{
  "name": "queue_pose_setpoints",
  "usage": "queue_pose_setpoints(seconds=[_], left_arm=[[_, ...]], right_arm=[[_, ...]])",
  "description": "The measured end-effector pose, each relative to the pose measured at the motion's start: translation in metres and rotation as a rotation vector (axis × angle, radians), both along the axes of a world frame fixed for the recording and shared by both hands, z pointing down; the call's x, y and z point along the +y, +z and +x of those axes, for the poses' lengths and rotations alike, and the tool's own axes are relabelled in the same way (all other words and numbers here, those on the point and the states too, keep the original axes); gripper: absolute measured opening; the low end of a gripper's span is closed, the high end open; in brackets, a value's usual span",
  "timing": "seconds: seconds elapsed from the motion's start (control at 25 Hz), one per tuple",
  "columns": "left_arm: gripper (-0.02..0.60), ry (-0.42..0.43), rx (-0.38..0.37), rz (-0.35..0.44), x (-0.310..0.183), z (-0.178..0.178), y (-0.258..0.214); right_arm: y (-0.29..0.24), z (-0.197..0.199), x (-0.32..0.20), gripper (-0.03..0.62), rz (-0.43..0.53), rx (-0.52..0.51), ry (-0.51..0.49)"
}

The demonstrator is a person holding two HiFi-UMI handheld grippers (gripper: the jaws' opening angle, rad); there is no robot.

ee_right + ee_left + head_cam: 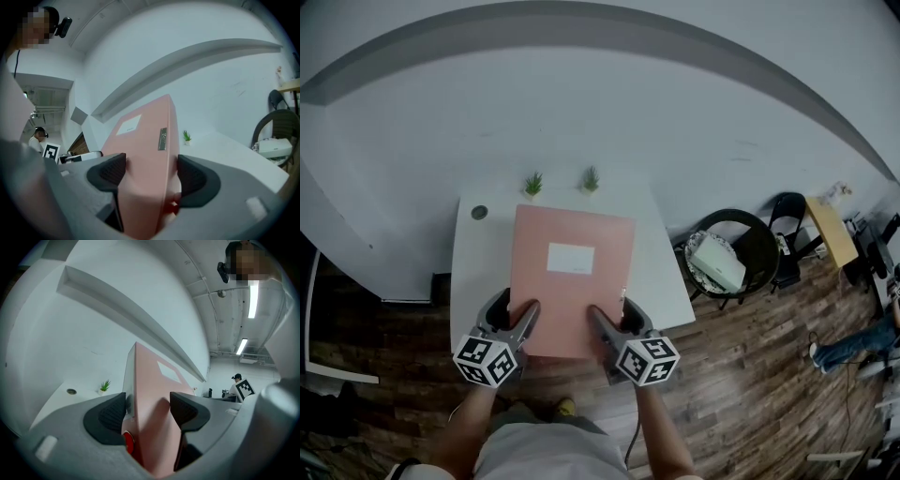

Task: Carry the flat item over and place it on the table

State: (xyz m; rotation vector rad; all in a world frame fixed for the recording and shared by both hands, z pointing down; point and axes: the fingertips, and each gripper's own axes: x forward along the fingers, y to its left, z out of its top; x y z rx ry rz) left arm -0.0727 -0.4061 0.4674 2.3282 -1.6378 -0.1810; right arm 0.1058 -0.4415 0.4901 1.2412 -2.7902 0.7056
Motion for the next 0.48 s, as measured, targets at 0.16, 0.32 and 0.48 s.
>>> queue_pose_setpoints(seconds=[0.16,0.32,0.48], left_arm=[[0.285,-0.017,-0.004,-0.011,-0.007,-0.015,-0.002],[0.285,-0.026,0.005,-0.019,-0.014,-0.033,0.003],[0.285,-0.023,0.012,-0.033,-0.027,-0.051,0.008]], right_arm=[[-0.001,-0.015,-0.010,0.337,-0.011,-0.004,-0.021],[0.003,-0.034,-0.019,0.337,-0.017,-0.003,-0.028],[0.008,-0.052,-0.031,0.337,-0.027,0.004,-0.026]])
